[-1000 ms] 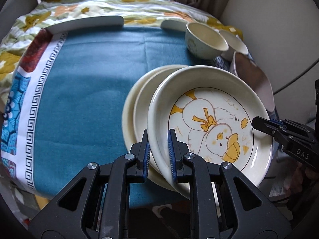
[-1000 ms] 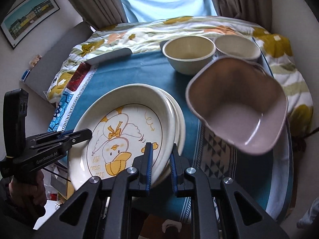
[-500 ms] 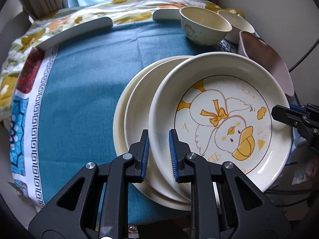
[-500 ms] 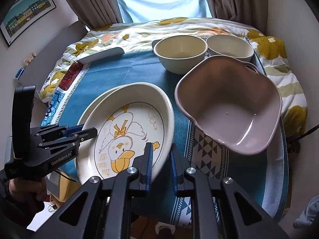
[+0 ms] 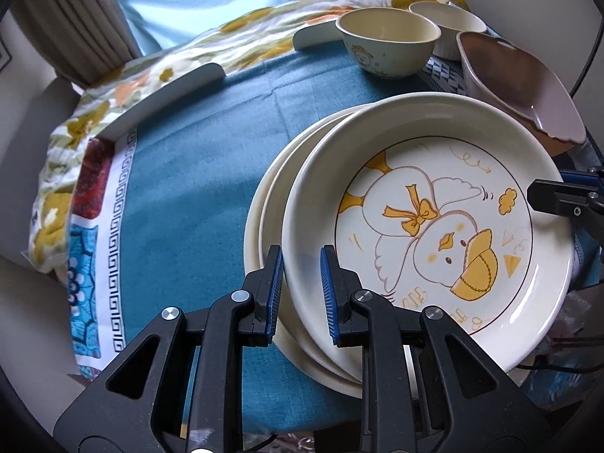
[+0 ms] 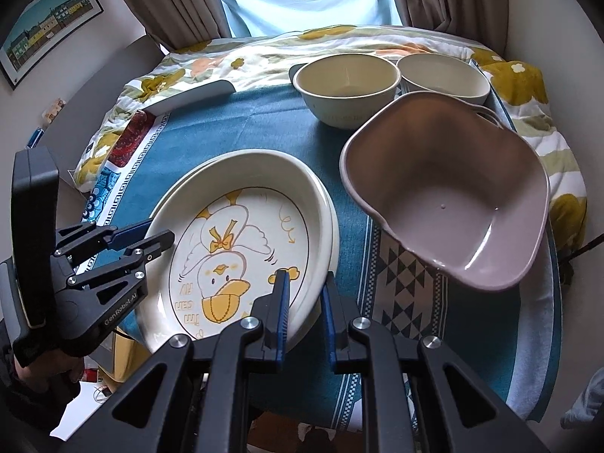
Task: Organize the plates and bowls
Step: 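Lower the small duck-print plate onto the white plate with both grippers, then open both grippers and release the small duck-print plate on the stack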
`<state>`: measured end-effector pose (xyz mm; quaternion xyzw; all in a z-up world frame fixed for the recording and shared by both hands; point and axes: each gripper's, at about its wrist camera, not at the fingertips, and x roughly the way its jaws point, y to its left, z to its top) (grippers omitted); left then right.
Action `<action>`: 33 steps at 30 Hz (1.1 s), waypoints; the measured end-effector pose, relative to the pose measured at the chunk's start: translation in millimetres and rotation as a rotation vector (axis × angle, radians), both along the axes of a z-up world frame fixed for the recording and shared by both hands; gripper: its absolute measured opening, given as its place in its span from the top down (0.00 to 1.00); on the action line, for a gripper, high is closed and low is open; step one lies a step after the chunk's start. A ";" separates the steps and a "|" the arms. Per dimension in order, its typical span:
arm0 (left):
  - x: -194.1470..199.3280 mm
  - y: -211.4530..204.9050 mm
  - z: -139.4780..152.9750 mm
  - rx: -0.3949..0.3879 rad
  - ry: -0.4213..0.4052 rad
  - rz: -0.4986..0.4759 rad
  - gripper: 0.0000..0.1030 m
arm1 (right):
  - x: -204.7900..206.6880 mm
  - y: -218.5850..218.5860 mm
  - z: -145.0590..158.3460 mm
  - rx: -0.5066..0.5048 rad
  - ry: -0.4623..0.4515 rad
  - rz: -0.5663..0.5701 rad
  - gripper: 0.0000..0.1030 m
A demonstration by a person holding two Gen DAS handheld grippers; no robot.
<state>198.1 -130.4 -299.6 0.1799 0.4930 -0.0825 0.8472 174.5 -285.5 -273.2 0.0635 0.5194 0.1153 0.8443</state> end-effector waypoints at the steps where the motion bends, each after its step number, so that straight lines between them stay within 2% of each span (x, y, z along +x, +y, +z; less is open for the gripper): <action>1: 0.1 -3.3 0.0 0.023 -0.012 -0.008 0.83 | -0.1 0.4 0.0 0.002 0.001 0.001 0.86; 4: -2.5 -8.6 -0.7 0.075 -0.033 -0.024 0.83 | -0.3 3.7 -0.8 -0.007 0.002 0.004 0.86; 15: -2.3 -1.5 1.2 0.037 -0.021 -0.001 0.83 | 1.1 6.0 -1.6 -0.021 0.002 0.005 0.86; 26: -5.1 -3.2 2.0 0.064 -0.008 -0.015 0.83 | 7.8 8.3 -2.5 -0.030 0.021 -0.002 0.86; 30: -5.9 -4.7 4.8 0.100 -0.036 -0.020 0.83 | 10.6 9.3 -5.9 -0.034 0.036 -0.010 0.86; 33: -1.6 2.8 6.6 0.066 -0.021 -0.014 0.83 | 11.2 9.8 -7.0 -0.024 0.034 -0.013 0.86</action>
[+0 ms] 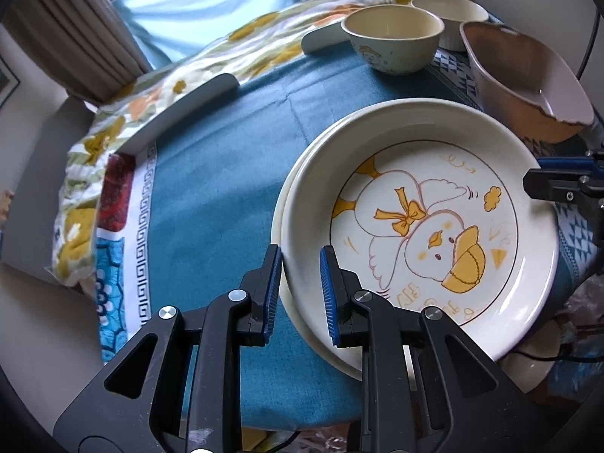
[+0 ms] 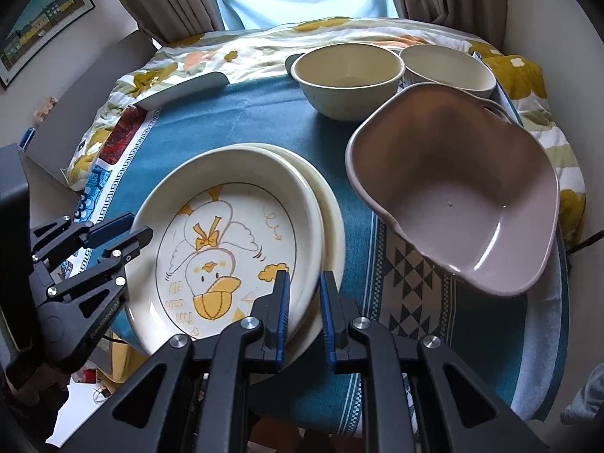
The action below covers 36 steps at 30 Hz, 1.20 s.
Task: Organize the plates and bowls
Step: 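Open both grippers and release the small duck-print plate on the stack, then move both grippers to the mauve square dish and grasp its rim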
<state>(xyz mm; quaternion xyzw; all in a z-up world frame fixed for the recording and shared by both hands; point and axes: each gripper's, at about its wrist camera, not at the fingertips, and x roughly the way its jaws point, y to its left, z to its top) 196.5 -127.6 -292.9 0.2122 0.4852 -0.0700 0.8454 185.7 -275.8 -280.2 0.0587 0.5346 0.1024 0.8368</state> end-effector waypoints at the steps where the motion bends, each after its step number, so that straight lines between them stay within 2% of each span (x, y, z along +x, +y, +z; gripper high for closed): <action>1: 0.5 0.9 0.4 -0.006 0.002 -0.001 0.83 | 0.1 0.4 -0.1 -0.005 -0.001 0.001 0.86; 5: 0.9 0.4 1.1 -0.010 0.006 -0.003 0.83 | 0.8 -0.5 -0.2 -0.002 0.003 -0.001 0.86; 9: 1.1 4.3 12.5 -0.068 0.013 0.013 0.83 | -2.9 -2.9 9.7 0.014 -0.015 0.000 0.86; 14: -2.6 -2.1 47.9 -0.138 -0.018 -0.006 0.80 | -12.5 -15.3 43.3 0.050 -0.079 -0.001 0.86; 16: -3.9 -8.6 63.9 -0.151 -0.042 -0.011 0.74 | -18.4 -25.8 58.6 0.067 -0.113 -0.020 0.86; 17: -4.4 -12.2 71.8 -0.160 -0.054 -0.017 0.60 | -22.6 -34.0 67.5 0.083 -0.131 -0.033 0.86; 18: -6.0 -18.5 84.5 -0.177 -0.078 -0.026 0.34 | -26.9 -42.4 75.1 0.103 -0.146 -0.045 0.86; 20: -9.4 -28.1 103.4 -0.203 -0.128 -0.043 0.05 | -34.4 -59.2 86.6 0.134 -0.159 -0.069 0.85; 21: -11.7 -33.9 114.0 -0.226 -0.158 -0.059 0.00 | -39.3 -69.2 92.2 0.139 -0.163 -0.086 0.83; 22: -12.2 -39.4 122.8 -0.249 -0.174 -0.076 0.00 | -42.5 -76.9 96.2 0.135 -0.164 -0.099 0.66; 23: -10.8 -47.5 129.8 -0.270 -0.172 -0.097 0.00 | -47.6 -85.4 100.6 0.128 -0.166 -0.118 0.31; 24: -8.2 -52.5 133.3 -0.279 -0.165 -0.106 0.00 | -52.4 -94.0 103.4 0.134 -0.173 -0.134 0.12; 25: -4.4 -59.7 136.0 -0.293 -0.156 -0.120 0.00 | -56.6 -100.7 105.2 0.145 -0.183 -0.152 0.00; 27: 3.1 -71.6 136.0 -0.326 -0.130 -0.153 0.00 | -64.4 -119.0 105.9 0.177 -0.198 -0.199 0.00; 30: 23.9 -90.0 124.7 -0.350 -0.040 -0.199 0.00 | -62.8 -139.5 97.9 0.201 -0.126 -0.254 0.00; 33: 41.0 -103.2 108.7 -0.370 0.038 -0.240 0.00 | -64.4 -153.1 89.6 0.218 -0.096 -0.345 0.00; 36: 59.0 -116.9 88.0 -0.379 0.111 -0.269 0.01 | -55.7 -161.0 72.1 0.183 -0.001 -0.453 0.00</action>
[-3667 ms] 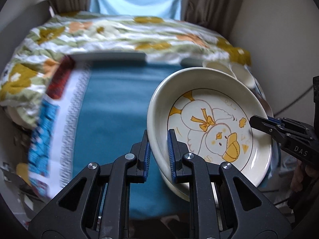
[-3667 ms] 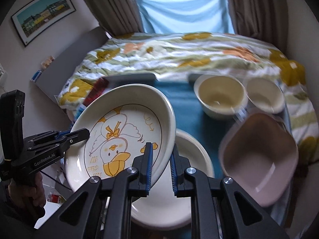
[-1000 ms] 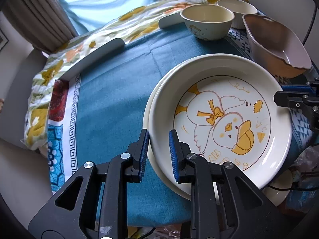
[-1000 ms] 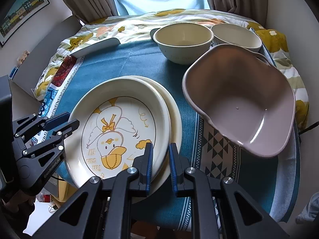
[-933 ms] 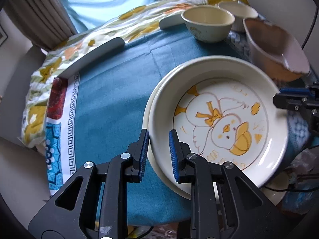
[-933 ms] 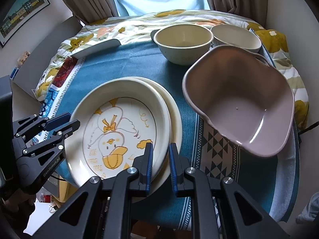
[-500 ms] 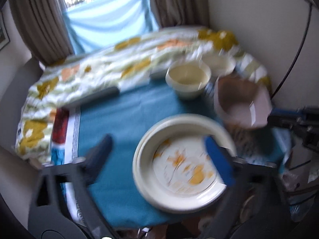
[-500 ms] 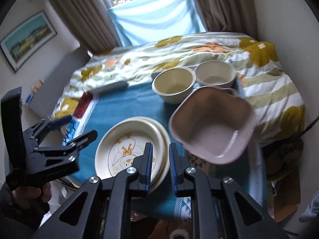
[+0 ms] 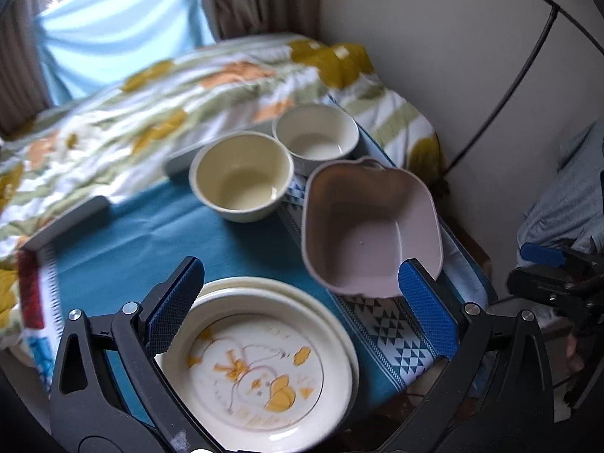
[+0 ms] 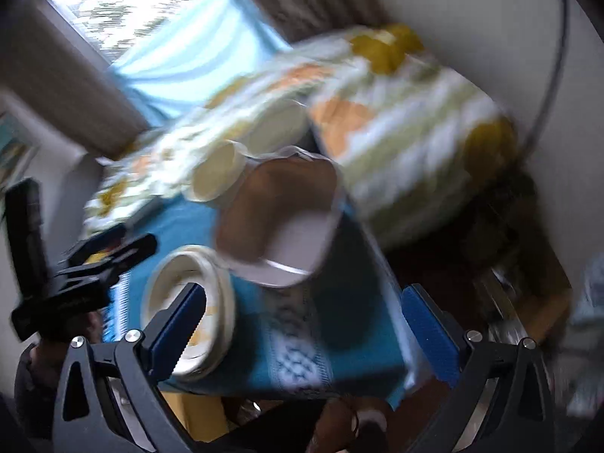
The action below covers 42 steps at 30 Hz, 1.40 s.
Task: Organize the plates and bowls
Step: 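Move both grippers to the mauve square dish and grasp its rim, then lift the mauve dish with both grippers and carry it beside the plate stack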
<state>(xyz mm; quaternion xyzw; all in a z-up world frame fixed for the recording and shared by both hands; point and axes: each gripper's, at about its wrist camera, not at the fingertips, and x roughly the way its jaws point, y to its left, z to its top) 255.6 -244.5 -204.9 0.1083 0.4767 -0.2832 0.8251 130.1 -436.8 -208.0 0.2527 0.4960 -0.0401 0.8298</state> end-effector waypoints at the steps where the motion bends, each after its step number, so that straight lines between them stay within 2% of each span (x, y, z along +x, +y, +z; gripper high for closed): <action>1: 7.2 -4.2 -8.5 -0.007 0.033 -0.016 0.02 | 4.0 -1.9 -7.2 0.028 0.014 -0.018 0.00; 4: 23.5 -15.5 -32.7 -0.012 0.116 -0.064 0.14 | 14.7 -7.8 -23.5 0.112 0.017 -0.063 0.01; 6: 31.6 -24.5 -48.8 0.013 0.153 -0.100 0.27 | 25.2 -9.6 -34.6 0.139 0.040 -0.108 0.09; 8: 37.4 -31.4 -61.5 0.032 0.179 -0.132 0.34 | 36.6 -7.4 -42.6 0.156 0.064 -0.116 0.27; 12: 47.6 -42.8 -79.9 0.049 0.224 -0.182 0.50 | 58.7 0.3 -54.2 0.133 0.094 -0.113 0.39; 14: 51.9 -46.7 -86.2 0.055 0.236 -0.201 0.54 | 66.1 0.8 -62.0 0.138 0.104 -0.123 0.49; 16: 56.6 -49.7 -92.1 0.062 0.247 -0.215 0.63 | 71.9 -0.2 -71.1 0.141 0.116 -0.135 0.58; 17: 59.0 -51.3 -95.9 0.066 0.257 -0.220 0.75 | 74.3 -0.6 -75.5 0.136 0.124 -0.140 0.66; 18: 60.7 -51.2 -97.2 0.068 0.264 -0.222 0.83 | 76.1 -1.1 -79.2 0.133 0.130 -0.142 0.69; 20: 63.5 -53.6 -102.7 0.084 0.269 -0.229 0.89 | 78.2 -2.5 -85.2 0.124 0.145 -0.149 0.78; 22: 65.5 -53.5 -104.8 0.088 0.269 -0.226 0.91 | 79.7 -3.5 -88.9 0.097 0.159 -0.151 0.87; 26: 63.8 -55.1 -101.1 0.086 0.257 -0.229 0.92 | 79.2 -6.3 -90.1 0.093 0.159 -0.153 0.88; 31: 53.8 -56.3 -76.9 0.072 0.200 -0.224 0.92 | 74.0 -3.5 -73.7 0.061 0.135 -0.138 0.88; 36: 38.9 -44.9 -39.6 0.022 0.141 -0.177 0.92 | 66.3 -2.6 -36.6 0.035 0.077 -0.093 0.88; 42: 11.2 -0.9 18.9 -0.059 0.049 -0.021 0.92 | 61.1 17.9 22.7 -0.016 -0.030 0.027 0.88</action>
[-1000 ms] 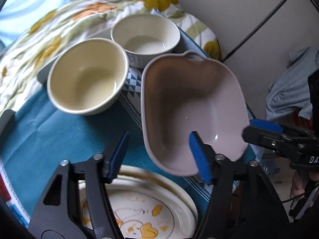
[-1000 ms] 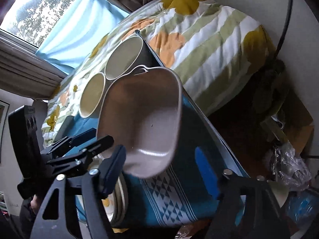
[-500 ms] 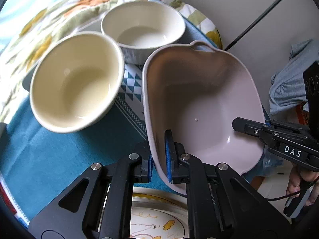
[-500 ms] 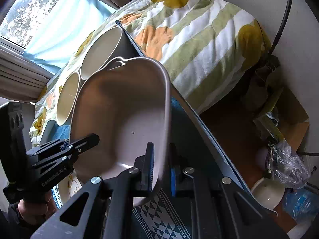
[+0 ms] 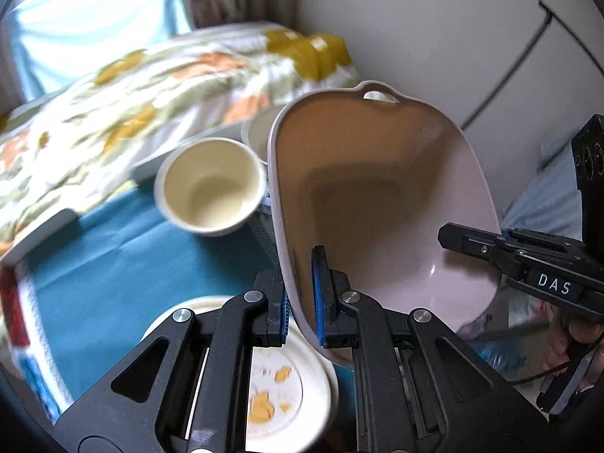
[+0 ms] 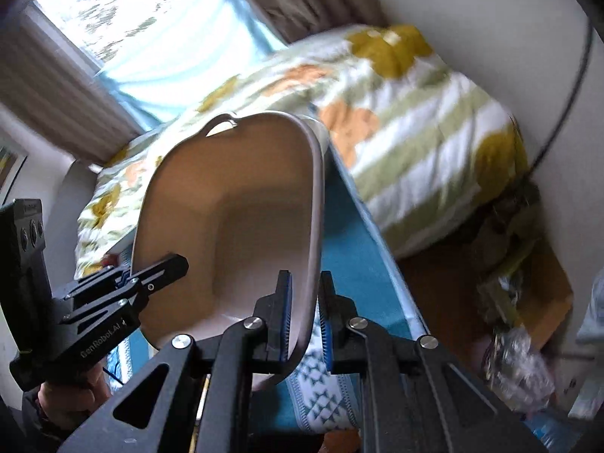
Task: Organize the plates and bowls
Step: 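Lift the mauve dish with both grippers and carry it beside the plate stack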
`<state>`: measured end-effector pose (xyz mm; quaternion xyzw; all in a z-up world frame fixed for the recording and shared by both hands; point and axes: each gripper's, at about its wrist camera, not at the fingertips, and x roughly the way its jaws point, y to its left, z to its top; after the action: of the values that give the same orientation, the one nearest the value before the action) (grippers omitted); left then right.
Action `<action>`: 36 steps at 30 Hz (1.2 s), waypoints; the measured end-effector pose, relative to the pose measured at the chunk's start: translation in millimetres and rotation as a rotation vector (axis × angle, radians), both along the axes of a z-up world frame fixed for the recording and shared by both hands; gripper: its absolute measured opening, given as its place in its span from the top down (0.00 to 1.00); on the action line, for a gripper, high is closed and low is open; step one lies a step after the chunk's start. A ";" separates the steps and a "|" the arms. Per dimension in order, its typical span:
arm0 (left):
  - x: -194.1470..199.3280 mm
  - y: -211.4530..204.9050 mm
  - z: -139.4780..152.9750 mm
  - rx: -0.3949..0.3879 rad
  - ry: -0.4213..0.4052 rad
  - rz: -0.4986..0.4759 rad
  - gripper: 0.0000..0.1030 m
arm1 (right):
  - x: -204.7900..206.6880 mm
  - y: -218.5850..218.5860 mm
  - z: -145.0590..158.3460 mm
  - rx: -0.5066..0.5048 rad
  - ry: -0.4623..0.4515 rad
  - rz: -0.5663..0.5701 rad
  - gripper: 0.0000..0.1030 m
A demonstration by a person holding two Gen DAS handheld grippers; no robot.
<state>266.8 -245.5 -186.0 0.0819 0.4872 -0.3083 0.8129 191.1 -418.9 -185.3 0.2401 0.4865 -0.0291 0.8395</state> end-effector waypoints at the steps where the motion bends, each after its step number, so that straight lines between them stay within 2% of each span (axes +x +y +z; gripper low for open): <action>1: -6.9 8.2 7.2 -0.004 -0.013 0.026 0.92 | -0.3 5.1 7.2 0.002 -0.013 0.024 0.88; 8: -48.1 90.3 43.3 -0.005 -0.075 0.264 0.92 | 0.8 72.9 37.6 -0.007 -0.080 0.263 0.88; 12: -69.4 150.9 47.5 0.009 -0.071 0.395 0.92 | 5.4 125.8 34.3 0.015 -0.078 0.389 0.88; 16: -81.8 208.4 41.2 0.036 -0.051 0.481 0.92 | 11.5 180.8 23.6 0.030 -0.055 0.485 0.88; 20: -78.5 264.2 20.0 0.036 -0.011 0.538 0.92 | 20.0 238.5 2.9 0.037 -0.019 0.551 0.88; 25: -72.3 330.1 -24.7 0.036 0.067 0.566 0.92 | 31.3 301.3 -39.8 0.021 0.046 0.573 0.88; 31: -50.1 365.9 -81.4 0.065 0.118 0.519 0.92 | 45.1 350.5 -94.6 -0.012 0.120 0.552 0.88; 36: -38.9 387.4 -106.3 0.079 0.134 0.487 0.92 | 56.4 377.0 -116.6 -0.036 0.145 0.527 0.88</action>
<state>227.8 141.9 -292.3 -0.0268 0.5572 -0.0891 0.8252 247.5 -41.9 -302.0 0.0877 0.5904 0.1647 0.7853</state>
